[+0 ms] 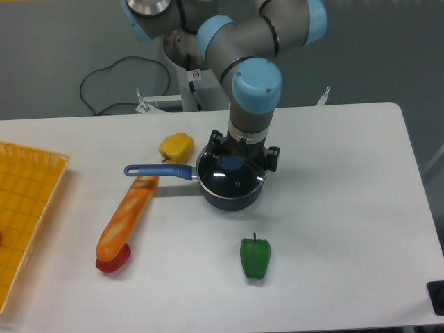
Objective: Open the lid
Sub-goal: 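Close the gripper on the blue knob and adjust the grip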
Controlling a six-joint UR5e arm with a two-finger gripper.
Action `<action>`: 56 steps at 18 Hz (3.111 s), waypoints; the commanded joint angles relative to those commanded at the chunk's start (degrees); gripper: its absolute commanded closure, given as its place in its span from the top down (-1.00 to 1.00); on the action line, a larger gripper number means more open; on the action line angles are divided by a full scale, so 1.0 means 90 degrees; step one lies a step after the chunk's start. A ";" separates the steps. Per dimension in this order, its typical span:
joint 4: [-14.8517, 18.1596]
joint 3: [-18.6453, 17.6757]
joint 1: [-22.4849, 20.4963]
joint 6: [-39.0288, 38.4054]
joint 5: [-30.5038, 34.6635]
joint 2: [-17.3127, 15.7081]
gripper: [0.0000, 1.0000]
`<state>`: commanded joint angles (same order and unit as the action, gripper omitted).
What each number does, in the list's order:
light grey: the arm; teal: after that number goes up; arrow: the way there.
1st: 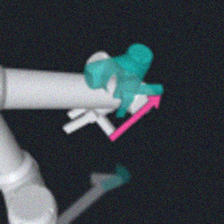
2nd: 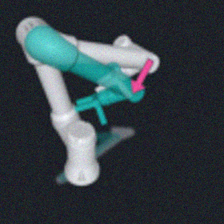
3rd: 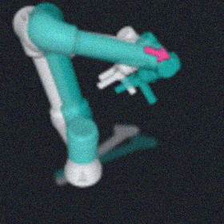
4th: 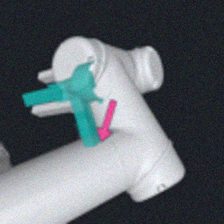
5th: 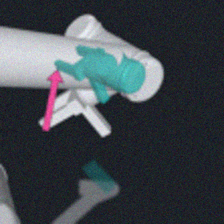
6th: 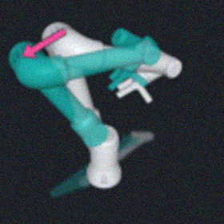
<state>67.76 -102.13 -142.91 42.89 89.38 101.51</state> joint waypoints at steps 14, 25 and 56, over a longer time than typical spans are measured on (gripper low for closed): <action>0.0049 -0.0107 0.0010 0.0029 0.0059 -0.0068 1.00; 0.0078 -0.0137 0.0020 0.0010 0.0059 -0.0088 1.00; 0.0058 -0.0527 0.0059 0.0020 0.0274 -0.0098 1.00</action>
<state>68.29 -106.87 -142.38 43.07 91.85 100.64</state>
